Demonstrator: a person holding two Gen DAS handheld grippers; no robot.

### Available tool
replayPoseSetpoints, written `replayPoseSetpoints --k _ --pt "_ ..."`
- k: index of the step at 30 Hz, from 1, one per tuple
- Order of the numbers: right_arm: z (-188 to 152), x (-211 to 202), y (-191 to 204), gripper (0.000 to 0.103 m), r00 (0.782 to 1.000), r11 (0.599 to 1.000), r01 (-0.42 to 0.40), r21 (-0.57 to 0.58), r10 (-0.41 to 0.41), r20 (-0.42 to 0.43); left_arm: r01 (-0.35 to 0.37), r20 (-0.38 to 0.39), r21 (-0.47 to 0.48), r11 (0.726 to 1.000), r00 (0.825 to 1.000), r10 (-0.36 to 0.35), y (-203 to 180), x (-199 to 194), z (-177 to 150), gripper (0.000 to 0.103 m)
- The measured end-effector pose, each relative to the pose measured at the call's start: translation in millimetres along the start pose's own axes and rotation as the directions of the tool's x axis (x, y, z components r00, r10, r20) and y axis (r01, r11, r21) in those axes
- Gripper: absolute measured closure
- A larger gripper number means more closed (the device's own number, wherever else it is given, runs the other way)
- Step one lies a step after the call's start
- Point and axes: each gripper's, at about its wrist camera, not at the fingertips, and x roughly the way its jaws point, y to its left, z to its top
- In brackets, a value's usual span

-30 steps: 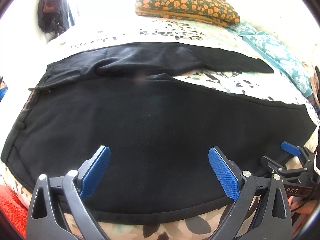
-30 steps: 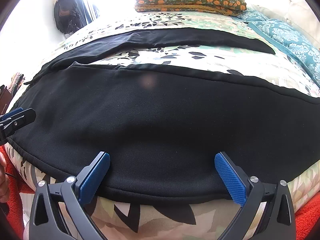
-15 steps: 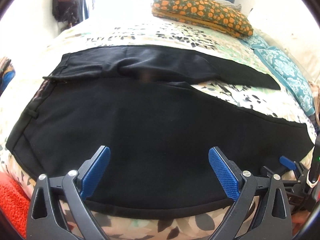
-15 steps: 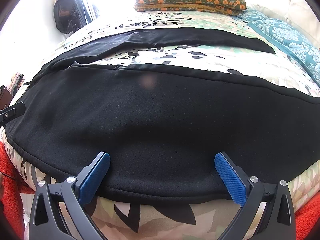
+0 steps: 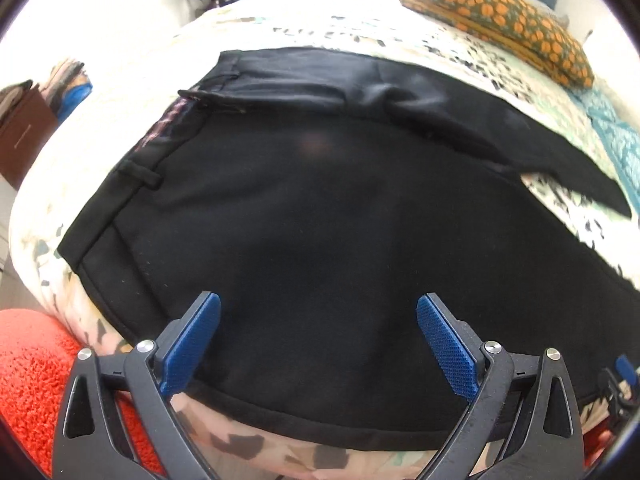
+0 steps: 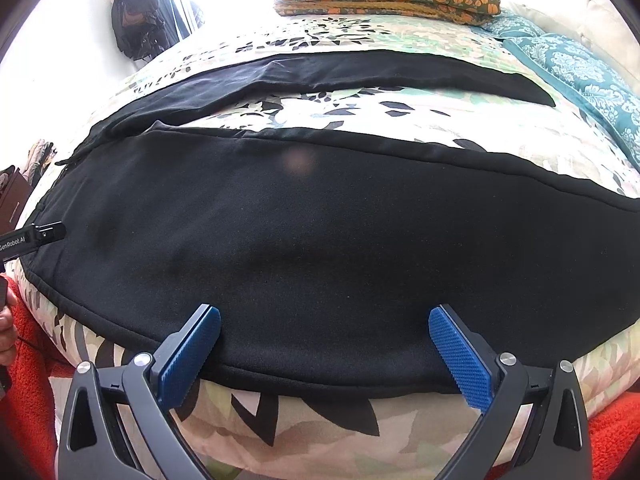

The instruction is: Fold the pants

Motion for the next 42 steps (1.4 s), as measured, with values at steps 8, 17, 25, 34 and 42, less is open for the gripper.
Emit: replayPoseSetpoints --k 8,17,25,34,42 --pt "10 -23 -7 0.000 0.991 0.999 -0.015 0.050 0.008 0.135 0.106 0.068 0.103 0.989 0.991 -0.113 -37 -7 44 0.003" --pt "12 -13 3 0.000 0.992 0.999 -0.034 0.007 0.033 0.119 0.065 0.110 0.145 0.987 0.991 -0.082 -97 40 131 0.003" --pt "41 -22 -9 0.000 0.984 0.997 -0.074 0.000 0.073 0.160 -0.081 0.023 0.066 0.995 0.997 0.080 -55 107 142 0.004" --pt "185 29 -84 0.000 0.987 0.993 -0.067 0.097 0.052 0.153 0.069 0.086 0.129 0.989 0.993 -0.081 -129 93 188 0.004" --pt "304 107 -68 0.000 0.993 0.998 -0.053 -0.041 0.057 0.106 0.077 0.071 0.259 0.963 0.993 -0.098 -200 121 197 0.004"
